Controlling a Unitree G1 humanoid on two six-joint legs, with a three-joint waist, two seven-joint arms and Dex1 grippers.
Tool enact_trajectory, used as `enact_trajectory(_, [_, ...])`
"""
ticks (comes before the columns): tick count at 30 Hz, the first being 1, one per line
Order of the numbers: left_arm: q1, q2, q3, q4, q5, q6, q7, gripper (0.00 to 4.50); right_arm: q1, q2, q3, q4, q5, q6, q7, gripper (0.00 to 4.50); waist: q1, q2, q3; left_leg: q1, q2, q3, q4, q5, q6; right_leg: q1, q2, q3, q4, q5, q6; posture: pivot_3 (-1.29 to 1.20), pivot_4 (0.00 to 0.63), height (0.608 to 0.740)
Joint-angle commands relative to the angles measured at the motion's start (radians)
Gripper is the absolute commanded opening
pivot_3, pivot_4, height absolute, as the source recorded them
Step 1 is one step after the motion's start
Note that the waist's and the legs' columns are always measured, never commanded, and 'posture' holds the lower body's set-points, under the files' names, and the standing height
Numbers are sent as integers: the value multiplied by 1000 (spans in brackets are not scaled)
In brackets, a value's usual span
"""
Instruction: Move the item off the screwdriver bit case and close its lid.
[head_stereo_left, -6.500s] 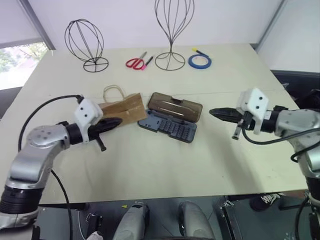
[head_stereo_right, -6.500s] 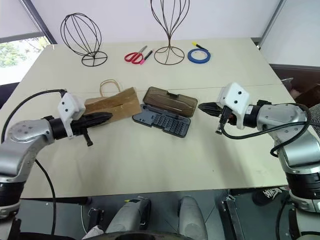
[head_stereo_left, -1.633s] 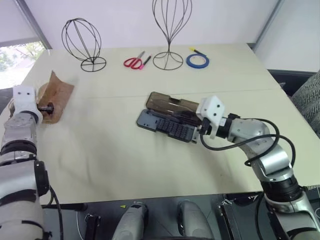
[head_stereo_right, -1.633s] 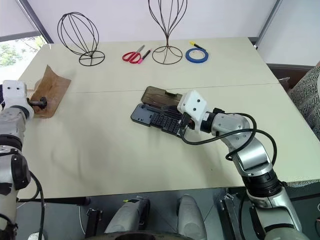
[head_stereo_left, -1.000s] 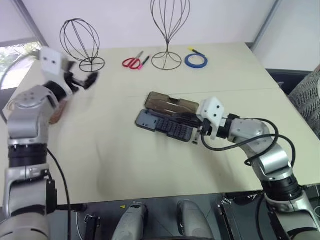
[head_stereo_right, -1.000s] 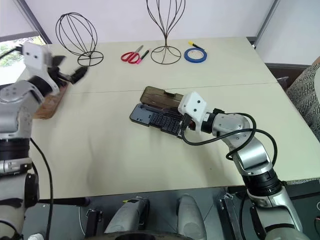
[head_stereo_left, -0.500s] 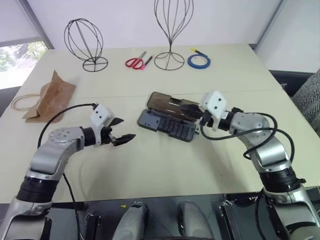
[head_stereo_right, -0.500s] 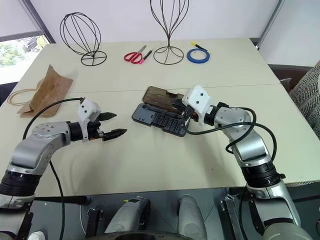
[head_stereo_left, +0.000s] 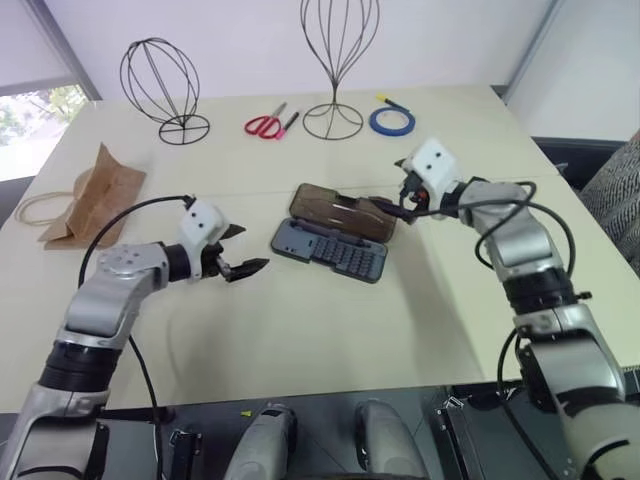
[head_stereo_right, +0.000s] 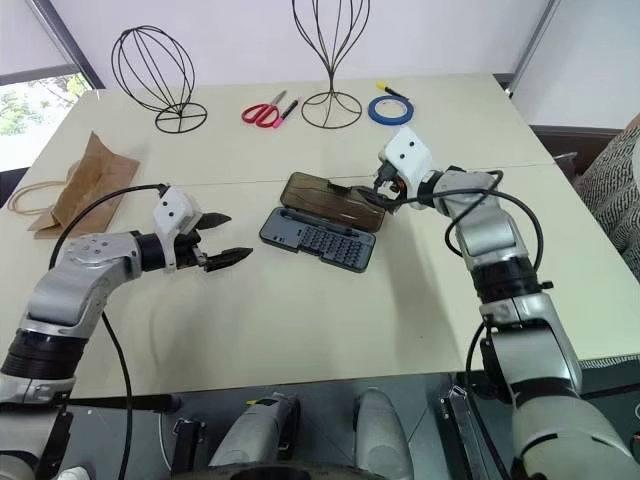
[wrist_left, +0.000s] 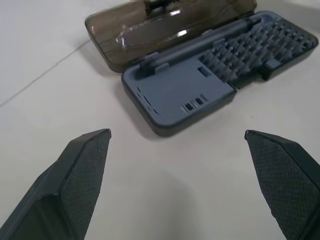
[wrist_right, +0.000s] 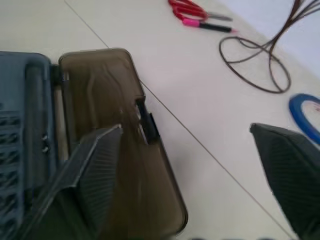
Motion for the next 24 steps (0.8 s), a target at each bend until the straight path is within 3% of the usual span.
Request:
enact_trajectory(1, [-21,-8,0,0,17,-26,1,4500,-128,42,-27,234,-21,24,-45,4410,0,0,0,0,0,0,0,0,0,0,0,0,0,0,0,0,150,740])
enact_trajectory(5, [-16,-18,5,-5,27,-31,8,4500,-217,75,-44,438,-61,73,-191,4410,5,0,0,-1,0,-1,-1,0,0,-1,0,0,-1,0,0,0,150,740])
enact_trajectory(12, [3,-25,13,-17,38,-32,23,4500,-220,98,-81,468,-57,234,-255,4410,2,1,0,-1,0,-1,-1,0,0,-1,0,0,-1,0,0,0,150,740])
enact_trajectory(21, [-34,-43,-3,25,61,-52,22,4500,-82,89,-105,118,-17,460,-211,4410,-14,1,0,-1,0,-1,-1,0,0,-1,0,0,0,0,0,0,150,740])
enact_trajectory(24, [-50,-49,-6,43,70,-61,17,4500,-4,83,-85,-30,-9,446,-175,4410,-17,1,0,-1,-1,-1,-1,0,0,-1,0,0,1,0,0,0,150,740])
